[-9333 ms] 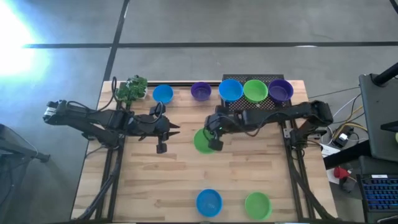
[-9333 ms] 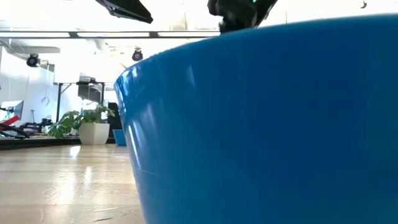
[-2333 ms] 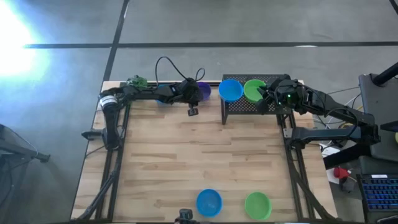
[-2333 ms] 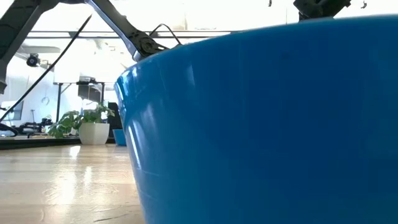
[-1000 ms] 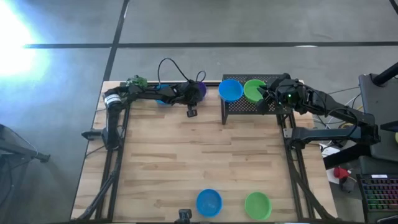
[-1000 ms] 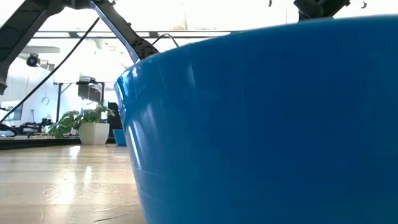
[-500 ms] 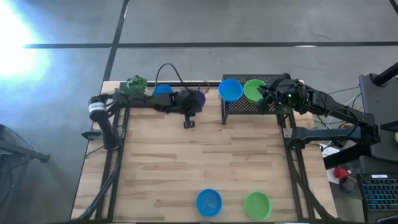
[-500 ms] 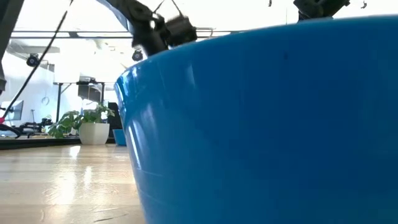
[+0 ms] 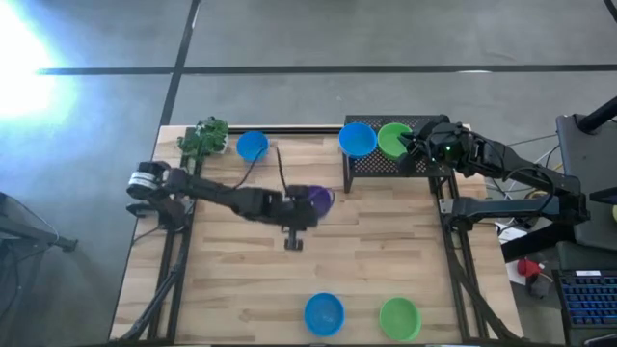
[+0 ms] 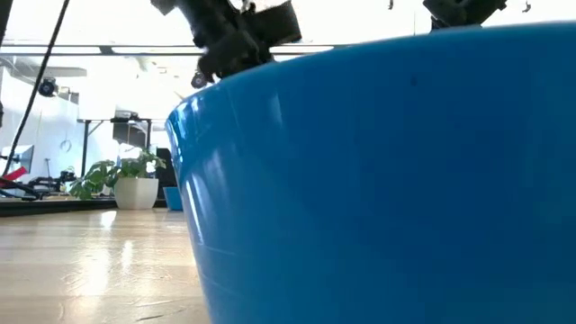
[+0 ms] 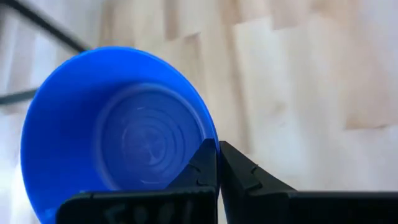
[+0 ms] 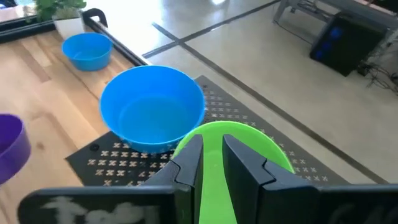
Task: Pick & Place Mini bowls
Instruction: Stack the purple bowl on the stacked purple bowls on the shelf
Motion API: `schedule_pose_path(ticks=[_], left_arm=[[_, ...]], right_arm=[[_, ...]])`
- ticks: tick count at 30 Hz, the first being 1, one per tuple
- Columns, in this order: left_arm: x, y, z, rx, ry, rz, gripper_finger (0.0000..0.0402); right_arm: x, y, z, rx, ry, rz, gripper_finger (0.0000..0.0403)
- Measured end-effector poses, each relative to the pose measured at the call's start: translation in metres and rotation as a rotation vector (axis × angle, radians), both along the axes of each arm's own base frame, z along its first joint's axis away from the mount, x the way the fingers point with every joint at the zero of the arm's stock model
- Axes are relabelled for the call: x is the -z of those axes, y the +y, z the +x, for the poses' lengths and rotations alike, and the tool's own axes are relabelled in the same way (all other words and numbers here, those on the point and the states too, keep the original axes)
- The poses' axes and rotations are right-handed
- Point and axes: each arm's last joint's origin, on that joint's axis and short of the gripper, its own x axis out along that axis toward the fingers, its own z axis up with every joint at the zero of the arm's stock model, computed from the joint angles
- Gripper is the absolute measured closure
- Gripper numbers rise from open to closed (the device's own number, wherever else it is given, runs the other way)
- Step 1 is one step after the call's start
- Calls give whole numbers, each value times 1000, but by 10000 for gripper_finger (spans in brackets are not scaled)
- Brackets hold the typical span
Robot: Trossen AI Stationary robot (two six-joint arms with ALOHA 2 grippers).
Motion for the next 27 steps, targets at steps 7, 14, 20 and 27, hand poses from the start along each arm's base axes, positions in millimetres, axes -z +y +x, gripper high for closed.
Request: schedule_pose_path(ticks=[7, 14, 20, 27], left_arm=[[12, -34, 6, 47, -18, -50, 401], [31, -46, 12, 43, 8, -80, 401], [43, -51, 19, 56, 1, -109, 401], [49, -53, 27, 81, -40, -138, 401]], right_arm=[[-1, 3, 4, -135, -48, 74, 346], [2, 5, 7, -215, -73, 115, 346], [11, 5, 8, -207, -54, 133, 346], [22, 4, 10, -195, -51, 154, 346]])
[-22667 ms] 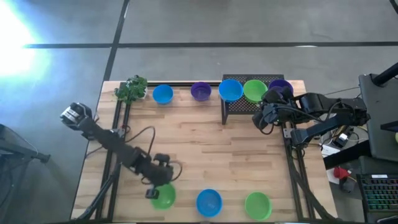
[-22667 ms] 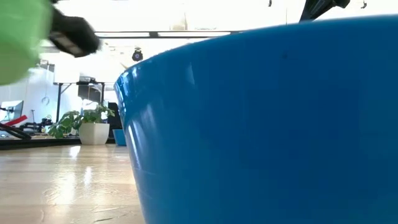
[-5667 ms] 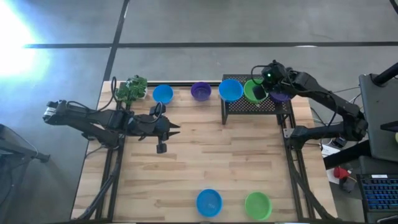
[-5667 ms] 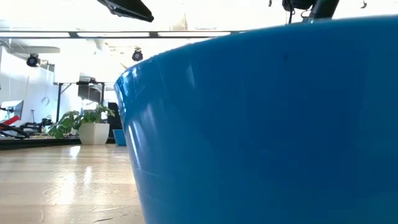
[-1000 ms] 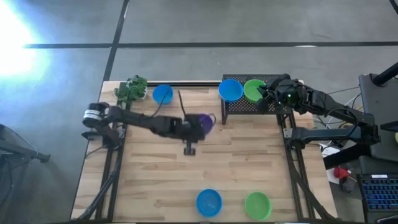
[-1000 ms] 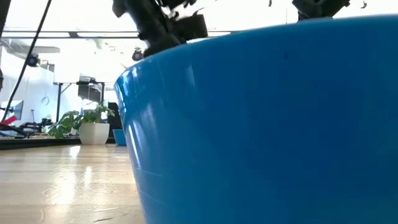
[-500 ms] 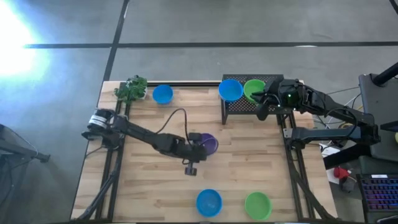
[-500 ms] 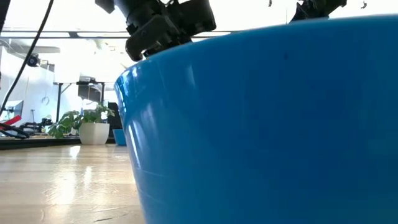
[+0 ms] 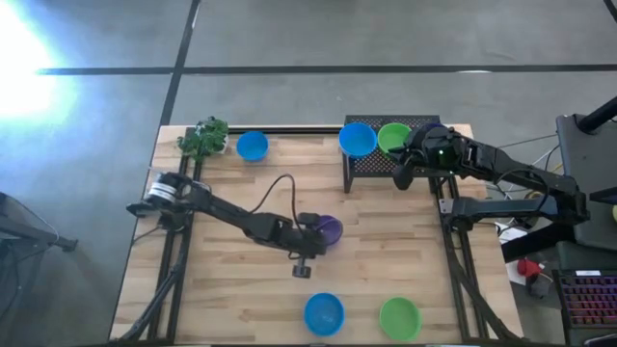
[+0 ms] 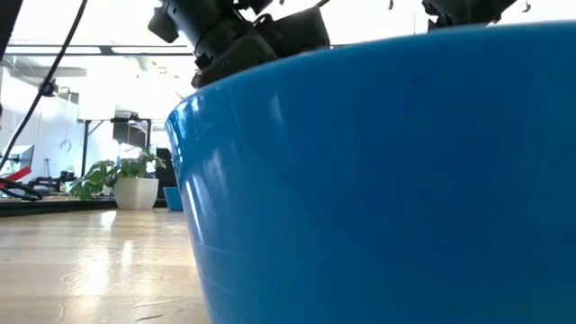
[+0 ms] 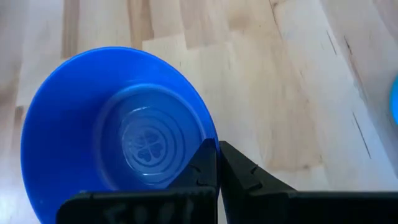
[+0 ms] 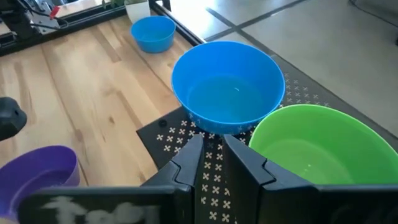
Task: Pick & Place Mini bowls
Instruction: Stack the purple bowl on the stacked purple bowls on the shelf
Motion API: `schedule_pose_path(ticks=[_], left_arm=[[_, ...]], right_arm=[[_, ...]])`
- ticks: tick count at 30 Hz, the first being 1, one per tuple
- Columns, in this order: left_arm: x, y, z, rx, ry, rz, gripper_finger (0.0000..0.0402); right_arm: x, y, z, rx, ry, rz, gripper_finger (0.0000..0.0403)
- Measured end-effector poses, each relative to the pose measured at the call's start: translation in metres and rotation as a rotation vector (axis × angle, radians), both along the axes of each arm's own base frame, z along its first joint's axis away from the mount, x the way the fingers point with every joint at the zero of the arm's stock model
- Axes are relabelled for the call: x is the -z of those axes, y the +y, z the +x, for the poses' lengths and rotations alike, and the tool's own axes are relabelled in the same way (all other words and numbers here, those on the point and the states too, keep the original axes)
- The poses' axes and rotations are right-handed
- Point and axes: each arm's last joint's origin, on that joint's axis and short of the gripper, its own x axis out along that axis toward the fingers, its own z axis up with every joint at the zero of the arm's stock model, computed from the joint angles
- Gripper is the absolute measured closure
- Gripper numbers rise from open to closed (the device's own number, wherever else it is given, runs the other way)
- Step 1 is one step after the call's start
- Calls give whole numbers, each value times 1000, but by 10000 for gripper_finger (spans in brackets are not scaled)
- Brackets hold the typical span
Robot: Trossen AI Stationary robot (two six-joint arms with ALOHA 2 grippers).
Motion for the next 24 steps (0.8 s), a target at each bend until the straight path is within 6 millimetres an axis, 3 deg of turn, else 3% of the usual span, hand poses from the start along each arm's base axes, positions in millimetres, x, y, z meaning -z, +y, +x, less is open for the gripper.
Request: schedule_pose_path(ticks=[17, 24], left_arm=[[9, -2, 10, -7, 12, -12, 391], [8, -2, 10, -10, 9, -19, 363]], right_arm=[[-1, 0, 0, 1, -11, -1, 346], [-1, 0, 0, 8, -15, 7, 346]])
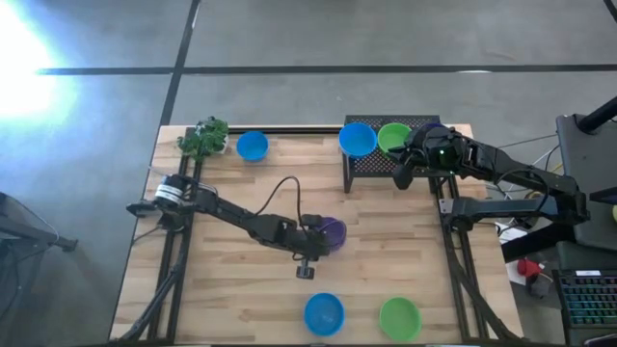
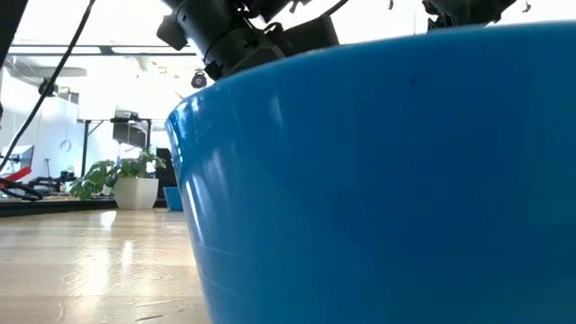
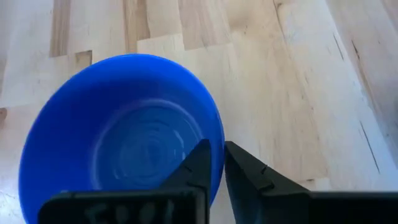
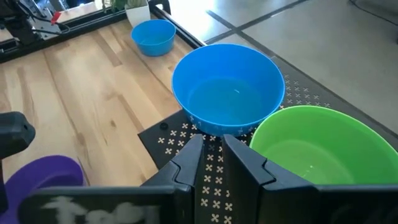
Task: Pick & Place Mini bowls
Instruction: Stack the purple bowl on the stacked purple bowls on the shelf
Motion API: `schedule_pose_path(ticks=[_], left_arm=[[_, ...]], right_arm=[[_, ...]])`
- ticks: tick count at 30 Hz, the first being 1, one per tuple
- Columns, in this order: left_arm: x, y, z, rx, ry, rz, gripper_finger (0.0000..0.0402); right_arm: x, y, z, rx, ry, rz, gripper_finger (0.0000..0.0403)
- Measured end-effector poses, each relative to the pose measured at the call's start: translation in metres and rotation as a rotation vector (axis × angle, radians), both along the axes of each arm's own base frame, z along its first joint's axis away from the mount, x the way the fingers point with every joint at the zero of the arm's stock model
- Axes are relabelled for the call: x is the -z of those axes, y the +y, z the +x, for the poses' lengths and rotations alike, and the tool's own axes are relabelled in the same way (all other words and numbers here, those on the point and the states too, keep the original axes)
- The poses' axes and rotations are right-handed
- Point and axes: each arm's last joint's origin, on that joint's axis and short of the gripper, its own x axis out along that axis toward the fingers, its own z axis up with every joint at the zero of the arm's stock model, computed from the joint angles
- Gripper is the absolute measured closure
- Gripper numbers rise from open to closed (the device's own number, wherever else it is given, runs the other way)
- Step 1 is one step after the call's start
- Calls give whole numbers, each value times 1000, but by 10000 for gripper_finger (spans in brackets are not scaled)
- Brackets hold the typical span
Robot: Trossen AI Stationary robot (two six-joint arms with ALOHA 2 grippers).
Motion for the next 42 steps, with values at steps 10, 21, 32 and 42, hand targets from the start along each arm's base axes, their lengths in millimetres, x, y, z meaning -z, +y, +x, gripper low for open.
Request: schedule_pose_path(ticks=[10, 21, 32, 42], left_arm=[[-14, 0, 2, 63, -14, 57, 342], [-59, 6, -15, 25, -90, 198, 342], [-122, 23, -51, -145, -226, 363, 342], [-145, 37, -92, -235, -305, 370, 342]], right_arm=[[0, 0, 0, -32, 15, -17, 346], [19, 23, 8, -450, 9, 175, 346], [45, 52, 15, -610, 92, 226, 346], [58, 61, 41, -613, 118, 253, 346]])
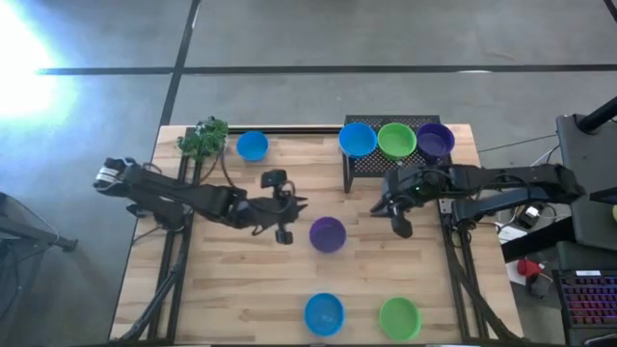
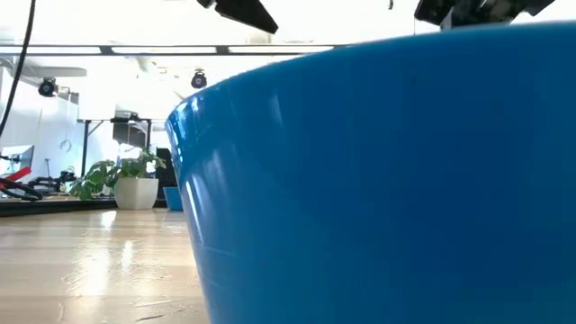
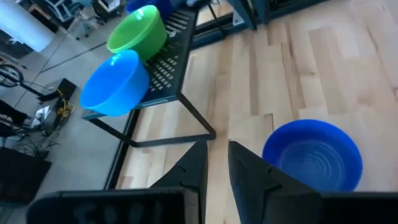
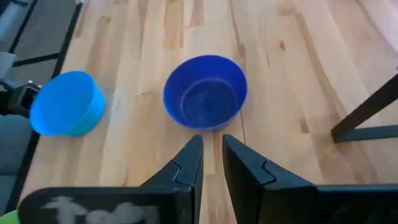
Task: Pick & Place Mini bowls
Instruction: Stack the purple bowl on the stacked purple bowls on the shelf
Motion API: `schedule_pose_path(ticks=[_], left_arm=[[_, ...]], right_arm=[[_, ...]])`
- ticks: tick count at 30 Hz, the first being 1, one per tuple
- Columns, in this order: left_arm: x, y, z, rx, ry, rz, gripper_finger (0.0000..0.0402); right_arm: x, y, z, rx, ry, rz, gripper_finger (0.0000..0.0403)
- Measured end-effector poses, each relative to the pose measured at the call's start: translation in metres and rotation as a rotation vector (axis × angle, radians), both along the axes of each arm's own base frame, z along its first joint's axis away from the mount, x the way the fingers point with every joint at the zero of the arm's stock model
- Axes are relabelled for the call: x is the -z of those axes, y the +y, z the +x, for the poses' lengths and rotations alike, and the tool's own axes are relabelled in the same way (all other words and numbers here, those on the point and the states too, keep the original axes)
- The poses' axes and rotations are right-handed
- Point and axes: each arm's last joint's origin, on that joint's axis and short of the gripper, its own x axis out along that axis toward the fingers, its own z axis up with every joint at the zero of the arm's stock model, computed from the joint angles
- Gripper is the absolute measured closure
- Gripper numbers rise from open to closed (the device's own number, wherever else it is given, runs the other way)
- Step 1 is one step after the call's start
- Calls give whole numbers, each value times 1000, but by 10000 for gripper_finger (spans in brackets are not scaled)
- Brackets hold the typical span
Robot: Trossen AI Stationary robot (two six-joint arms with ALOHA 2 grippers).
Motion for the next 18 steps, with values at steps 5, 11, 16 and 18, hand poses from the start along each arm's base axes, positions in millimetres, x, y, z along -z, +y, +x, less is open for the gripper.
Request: schedule_pose_path(ticks=[5, 11, 16, 18], left_arm=[[-5, 5, -16, -25, -34, 1, 342], [-11, 10, -25, -48, -63, 3, 342], [-11, 10, -26, -43, -51, 17, 342], [-10, 10, -26, -40, -44, 24, 342]], right_arm=[[15, 0, 13, -12, 83, -7, 346], [31, 0, 32, -56, 112, -44, 346], [39, -1, 48, -79, 112, -67, 321], [42, -1, 53, -86, 120, -72, 306]])
